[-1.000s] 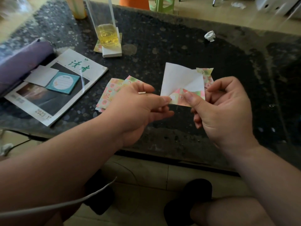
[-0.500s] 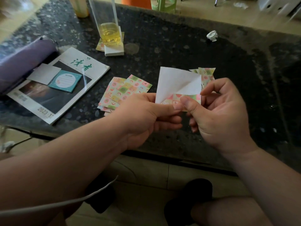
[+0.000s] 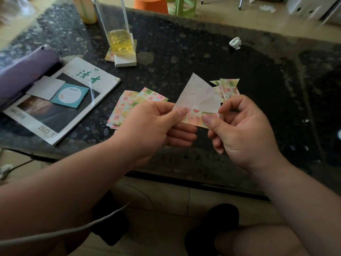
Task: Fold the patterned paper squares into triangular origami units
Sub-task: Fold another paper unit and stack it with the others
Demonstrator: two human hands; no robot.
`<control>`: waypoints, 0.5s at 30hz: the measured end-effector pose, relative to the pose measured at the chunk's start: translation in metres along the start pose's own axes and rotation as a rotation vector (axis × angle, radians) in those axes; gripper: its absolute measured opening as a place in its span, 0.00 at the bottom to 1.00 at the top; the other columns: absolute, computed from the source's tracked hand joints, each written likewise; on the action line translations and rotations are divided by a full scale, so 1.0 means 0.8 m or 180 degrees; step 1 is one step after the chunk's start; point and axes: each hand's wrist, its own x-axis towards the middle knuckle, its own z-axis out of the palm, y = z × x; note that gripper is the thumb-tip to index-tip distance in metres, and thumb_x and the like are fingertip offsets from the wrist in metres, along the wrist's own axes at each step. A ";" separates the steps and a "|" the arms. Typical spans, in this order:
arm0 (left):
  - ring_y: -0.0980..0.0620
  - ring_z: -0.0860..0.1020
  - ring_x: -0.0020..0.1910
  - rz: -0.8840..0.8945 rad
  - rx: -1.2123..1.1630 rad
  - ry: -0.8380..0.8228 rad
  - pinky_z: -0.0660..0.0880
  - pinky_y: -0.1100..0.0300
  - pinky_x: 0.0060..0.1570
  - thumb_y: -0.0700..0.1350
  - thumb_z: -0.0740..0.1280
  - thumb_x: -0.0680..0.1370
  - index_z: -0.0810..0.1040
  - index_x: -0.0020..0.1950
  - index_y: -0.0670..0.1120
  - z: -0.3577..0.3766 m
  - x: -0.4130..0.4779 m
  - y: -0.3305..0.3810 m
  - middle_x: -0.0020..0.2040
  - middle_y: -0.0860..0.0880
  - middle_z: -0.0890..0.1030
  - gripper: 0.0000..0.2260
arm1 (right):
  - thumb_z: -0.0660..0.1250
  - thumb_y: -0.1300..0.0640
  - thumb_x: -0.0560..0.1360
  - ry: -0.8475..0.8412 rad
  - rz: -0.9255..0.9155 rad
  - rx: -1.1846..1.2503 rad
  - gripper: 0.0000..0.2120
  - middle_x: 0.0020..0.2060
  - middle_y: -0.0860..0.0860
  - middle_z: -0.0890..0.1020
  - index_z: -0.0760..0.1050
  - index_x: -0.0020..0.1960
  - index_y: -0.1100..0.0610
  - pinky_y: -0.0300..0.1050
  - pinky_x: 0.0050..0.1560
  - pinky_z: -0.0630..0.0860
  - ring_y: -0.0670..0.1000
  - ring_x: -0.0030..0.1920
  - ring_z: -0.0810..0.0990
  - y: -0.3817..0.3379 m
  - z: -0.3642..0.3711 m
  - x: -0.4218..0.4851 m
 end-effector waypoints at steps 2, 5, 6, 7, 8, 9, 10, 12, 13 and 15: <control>0.43 0.86 0.41 -0.0031 -0.0105 -0.0120 0.85 0.52 0.41 0.42 0.61 0.84 0.80 0.56 0.38 -0.003 -0.001 0.003 0.43 0.39 0.86 0.10 | 0.73 0.63 0.77 -0.0018 -0.0016 0.0018 0.11 0.27 0.54 0.79 0.70 0.48 0.54 0.43 0.21 0.69 0.51 0.23 0.74 -0.001 -0.002 0.001; 0.40 0.86 0.47 -0.0036 -0.0208 -0.0165 0.84 0.47 0.46 0.43 0.57 0.86 0.79 0.59 0.38 -0.012 -0.002 0.006 0.49 0.37 0.86 0.13 | 0.73 0.63 0.77 -0.0068 -0.0041 0.0018 0.11 0.27 0.53 0.79 0.70 0.48 0.55 0.43 0.21 0.69 0.51 0.23 0.74 -0.002 -0.011 0.001; 0.39 0.86 0.47 -0.0010 -0.0204 -0.0156 0.84 0.47 0.47 0.42 0.56 0.86 0.78 0.60 0.38 -0.015 -0.002 0.007 0.50 0.37 0.86 0.13 | 0.73 0.63 0.77 -0.0099 -0.0077 -0.0038 0.11 0.27 0.53 0.79 0.71 0.49 0.54 0.43 0.21 0.70 0.51 0.23 0.74 -0.004 -0.014 0.001; 0.39 0.86 0.47 0.0022 -0.0199 -0.0153 0.84 0.47 0.47 0.42 0.56 0.86 0.78 0.61 0.38 -0.018 -0.001 0.008 0.50 0.37 0.85 0.13 | 0.73 0.62 0.77 -0.0131 -0.0120 -0.0126 0.10 0.28 0.53 0.80 0.71 0.49 0.54 0.43 0.22 0.71 0.51 0.24 0.75 -0.004 -0.016 0.001; 0.39 0.86 0.47 0.0051 -0.0195 -0.0156 0.84 0.47 0.47 0.42 0.56 0.86 0.77 0.61 0.38 -0.019 -0.001 0.008 0.50 0.37 0.85 0.13 | 0.73 0.62 0.77 -0.0160 -0.0163 -0.0211 0.10 0.28 0.53 0.80 0.71 0.49 0.54 0.42 0.22 0.71 0.51 0.24 0.76 -0.005 -0.018 0.001; 0.39 0.86 0.46 0.0081 -0.0184 -0.0160 0.84 0.47 0.47 0.40 0.57 0.85 0.77 0.61 0.37 -0.021 -0.001 0.008 0.49 0.37 0.85 0.12 | 0.73 0.62 0.77 -0.0183 -0.0201 -0.0268 0.10 0.29 0.53 0.80 0.72 0.49 0.53 0.42 0.23 0.72 0.51 0.24 0.76 -0.006 -0.018 0.000; 0.40 0.86 0.46 0.0114 -0.0157 -0.0164 0.84 0.48 0.47 0.39 0.59 0.84 0.77 0.61 0.37 -0.022 -0.002 0.009 0.49 0.38 0.86 0.10 | 0.73 0.62 0.77 -0.0197 -0.0232 -0.0291 0.10 0.29 0.53 0.81 0.72 0.49 0.53 0.42 0.23 0.72 0.51 0.25 0.77 -0.006 -0.018 0.000; 0.41 0.86 0.43 0.0196 -0.0052 -0.0181 0.84 0.48 0.46 0.34 0.64 0.81 0.77 0.60 0.37 -0.022 -0.002 0.007 0.47 0.39 0.86 0.09 | 0.73 0.62 0.76 -0.0196 -0.0249 -0.0246 0.10 0.29 0.54 0.81 0.72 0.49 0.54 0.42 0.23 0.73 0.51 0.25 0.77 -0.006 -0.015 -0.002; 0.42 0.85 0.42 0.0231 0.0024 -0.0181 0.84 0.49 0.44 0.32 0.66 0.79 0.78 0.58 0.37 -0.022 -0.002 0.006 0.46 0.39 0.86 0.09 | 0.73 0.62 0.76 -0.0186 -0.0236 -0.0208 0.10 0.30 0.55 0.81 0.72 0.50 0.54 0.42 0.24 0.73 0.51 0.25 0.77 -0.006 -0.013 -0.002; 0.45 0.85 0.38 0.0255 0.0119 -0.0048 0.84 0.52 0.41 0.31 0.68 0.77 0.79 0.53 0.37 -0.021 0.000 0.002 0.42 0.40 0.85 0.06 | 0.73 0.60 0.75 -0.0171 -0.0178 -0.0235 0.11 0.31 0.56 0.82 0.72 0.50 0.55 0.41 0.24 0.74 0.51 0.26 0.78 -0.006 -0.010 -0.003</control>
